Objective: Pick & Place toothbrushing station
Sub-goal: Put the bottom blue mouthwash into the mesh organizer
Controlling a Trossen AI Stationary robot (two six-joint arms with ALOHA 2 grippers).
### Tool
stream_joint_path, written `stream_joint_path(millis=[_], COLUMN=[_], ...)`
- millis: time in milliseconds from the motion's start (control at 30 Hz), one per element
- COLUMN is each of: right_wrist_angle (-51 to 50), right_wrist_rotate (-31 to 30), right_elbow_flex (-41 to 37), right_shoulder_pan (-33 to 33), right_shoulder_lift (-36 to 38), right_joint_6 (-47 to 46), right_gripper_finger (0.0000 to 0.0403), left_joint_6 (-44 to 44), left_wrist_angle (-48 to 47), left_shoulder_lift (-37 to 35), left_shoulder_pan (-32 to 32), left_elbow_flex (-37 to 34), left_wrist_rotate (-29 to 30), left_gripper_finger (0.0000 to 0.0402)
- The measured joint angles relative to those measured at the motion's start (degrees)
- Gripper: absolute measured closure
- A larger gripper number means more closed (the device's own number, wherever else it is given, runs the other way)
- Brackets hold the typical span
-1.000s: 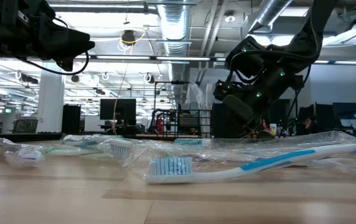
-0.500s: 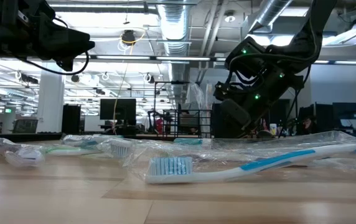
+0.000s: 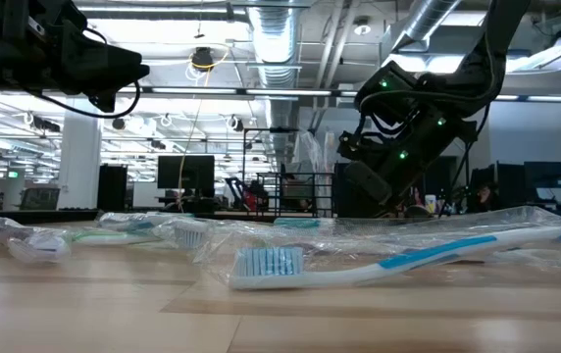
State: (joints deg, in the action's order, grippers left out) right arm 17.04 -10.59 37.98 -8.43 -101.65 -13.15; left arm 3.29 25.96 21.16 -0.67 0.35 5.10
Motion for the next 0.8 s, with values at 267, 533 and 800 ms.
stream_joint_path(millis=[267, 533, 800], right_wrist_angle=[2.7, 3.2, 3.1], right_wrist_rotate=[-0.2, 0.0, 1.8], right_elbow_flex=[0.0, 0.0, 1.4], right_shoulder_pan=[-0.1, 0.0, -0.1], right_shoulder_lift=[-0.1, -0.1, -2.4], right_joint_6=[1.1, 2.6, 2.8], right_gripper_finger=[0.0285, 0.0285, 0.0285], left_joint_6=[0.0, 0.0, 0.0], left_wrist_angle=[0.0, 0.0, 0.0], left_shoulder_lift=[0.0, 0.0, 0.0], left_shoulder_pan=[0.0, 0.0, 0.0], left_elbow_flex=[0.0, 0.0, 0.0], left_wrist_rotate=[0.0, 0.0, 0.0], left_gripper_finger=[0.0289, 0.0289, 0.0289])
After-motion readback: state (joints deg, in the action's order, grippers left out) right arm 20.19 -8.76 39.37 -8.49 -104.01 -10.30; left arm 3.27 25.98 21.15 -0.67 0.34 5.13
